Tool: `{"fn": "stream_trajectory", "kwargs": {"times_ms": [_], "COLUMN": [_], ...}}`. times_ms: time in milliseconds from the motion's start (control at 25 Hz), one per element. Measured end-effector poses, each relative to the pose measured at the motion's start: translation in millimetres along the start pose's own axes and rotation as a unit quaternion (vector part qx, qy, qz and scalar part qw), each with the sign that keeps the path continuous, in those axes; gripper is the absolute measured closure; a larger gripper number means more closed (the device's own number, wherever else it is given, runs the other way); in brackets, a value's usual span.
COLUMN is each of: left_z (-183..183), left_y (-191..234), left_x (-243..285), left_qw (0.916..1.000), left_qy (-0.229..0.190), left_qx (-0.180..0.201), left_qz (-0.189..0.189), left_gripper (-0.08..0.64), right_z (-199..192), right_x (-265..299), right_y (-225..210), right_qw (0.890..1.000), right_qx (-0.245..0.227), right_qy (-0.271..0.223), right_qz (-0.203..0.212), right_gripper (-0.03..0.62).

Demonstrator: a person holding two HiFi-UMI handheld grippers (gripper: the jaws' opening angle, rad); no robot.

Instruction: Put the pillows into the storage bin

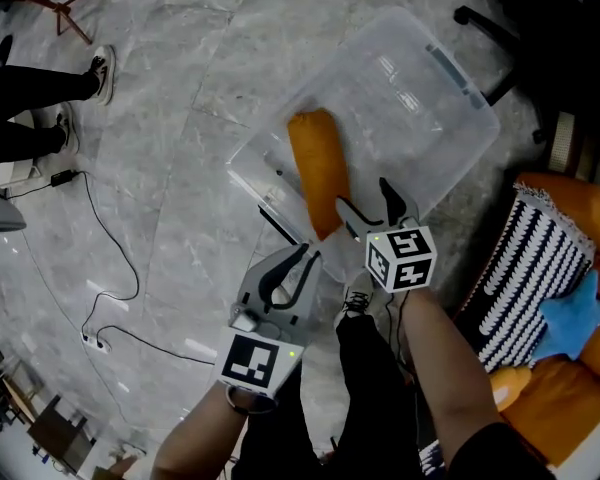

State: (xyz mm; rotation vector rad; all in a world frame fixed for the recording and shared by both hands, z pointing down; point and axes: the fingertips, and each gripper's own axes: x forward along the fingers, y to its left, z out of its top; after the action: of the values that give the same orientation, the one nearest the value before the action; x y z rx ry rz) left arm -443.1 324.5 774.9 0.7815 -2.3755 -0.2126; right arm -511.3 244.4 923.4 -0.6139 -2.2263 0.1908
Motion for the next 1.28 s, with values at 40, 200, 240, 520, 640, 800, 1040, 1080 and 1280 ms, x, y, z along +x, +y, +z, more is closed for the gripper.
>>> {"fn": "stream_trajectory", "kwargs": {"times_ms": [40,200,240,520,640,800,1040,1080,1280], "left_z": [3.9,24.6,30.6,78.5,101.6,136.1,192.5,203.6,258.4], "left_y": [-1.7,-8.0,-10.1,-36.2,-52.7,-73.0,-101.3,-104.9,-119.2], "left_x": [-1.6,-12.6,-16.5,-47.9,-65.4,-97.0,-146.5,-155.6,-202.0], "left_qw": [1.0000,0.9998,0.9998,0.9985,0.9973,0.9955,0.9911,0.9900,0.9823], "left_qy": [-0.002,-0.012,-0.013,-0.037,-0.049,-0.068,-0.100,-0.107,-0.146], "left_qx": [0.002,0.012,0.015,0.038,0.049,0.055,0.072,0.075,0.099], "left_qz": [-0.001,-0.005,-0.006,-0.016,-0.024,-0.036,-0.052,-0.054,-0.065], "left_gripper": [0.515,0.511,0.510,0.493,0.483,0.470,0.453,0.451,0.443], "right_z": [3.3,26.2,33.5,100.8,133.4,175.5,228.4,236.6,277.4], "right_x": [-4.9,-27.6,-34.6,-100.7,-138.8,-193.7,-278.5,-292.0,-351.4], "right_y": [2.3,17.0,21.5,50.5,63.5,88.7,128.6,136.5,178.2], "right_qw": [1.000,1.000,1.000,0.996,0.993,0.988,0.979,0.977,0.965], "right_qx": [0.000,-0.006,-0.007,-0.022,-0.031,-0.044,-0.077,-0.080,-0.099], "right_qy": [-0.004,-0.023,-0.028,-0.082,-0.111,-0.147,-0.190,-0.197,-0.242], "right_qz": [0.001,0.005,0.006,0.012,0.013,0.008,0.001,-0.001,-0.011], "right_gripper": [0.207,0.204,0.204,0.206,0.206,0.207,0.207,0.209,0.208]}}
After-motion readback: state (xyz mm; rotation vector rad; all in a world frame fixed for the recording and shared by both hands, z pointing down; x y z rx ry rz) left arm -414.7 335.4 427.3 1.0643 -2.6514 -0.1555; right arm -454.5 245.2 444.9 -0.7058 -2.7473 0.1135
